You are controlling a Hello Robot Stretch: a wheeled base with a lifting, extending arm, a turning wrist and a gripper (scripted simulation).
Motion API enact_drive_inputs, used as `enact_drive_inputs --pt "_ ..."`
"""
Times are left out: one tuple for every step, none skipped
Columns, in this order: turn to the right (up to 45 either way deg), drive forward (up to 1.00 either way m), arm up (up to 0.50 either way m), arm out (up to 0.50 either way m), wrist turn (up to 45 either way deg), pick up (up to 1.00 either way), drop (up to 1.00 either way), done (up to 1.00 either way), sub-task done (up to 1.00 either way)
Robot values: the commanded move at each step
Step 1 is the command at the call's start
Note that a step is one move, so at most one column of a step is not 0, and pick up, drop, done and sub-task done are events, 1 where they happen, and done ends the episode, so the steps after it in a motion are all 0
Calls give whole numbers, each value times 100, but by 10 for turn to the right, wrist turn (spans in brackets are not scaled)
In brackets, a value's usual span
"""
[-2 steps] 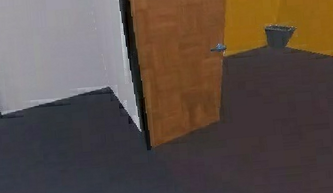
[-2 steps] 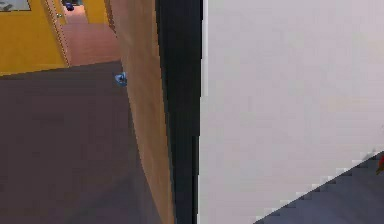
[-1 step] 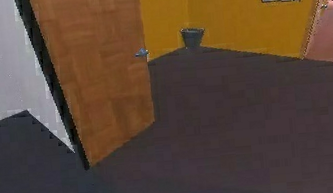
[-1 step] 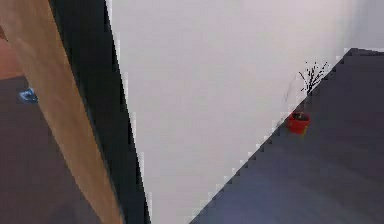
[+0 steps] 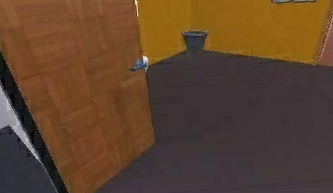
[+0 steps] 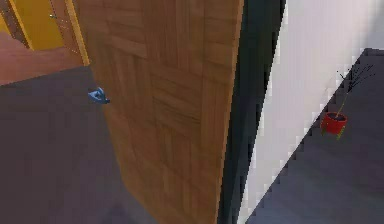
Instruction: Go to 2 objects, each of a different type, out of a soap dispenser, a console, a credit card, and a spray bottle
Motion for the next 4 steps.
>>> enact_drive_inputs --pt "90 0 0 0 0 0 0 0 0" --pt "0 100 0 0 0 0 0 0 0" --pt "60 0 0 0 0 0 0 0 0" --pt "0 55 0 0 0 0 0 0 0"
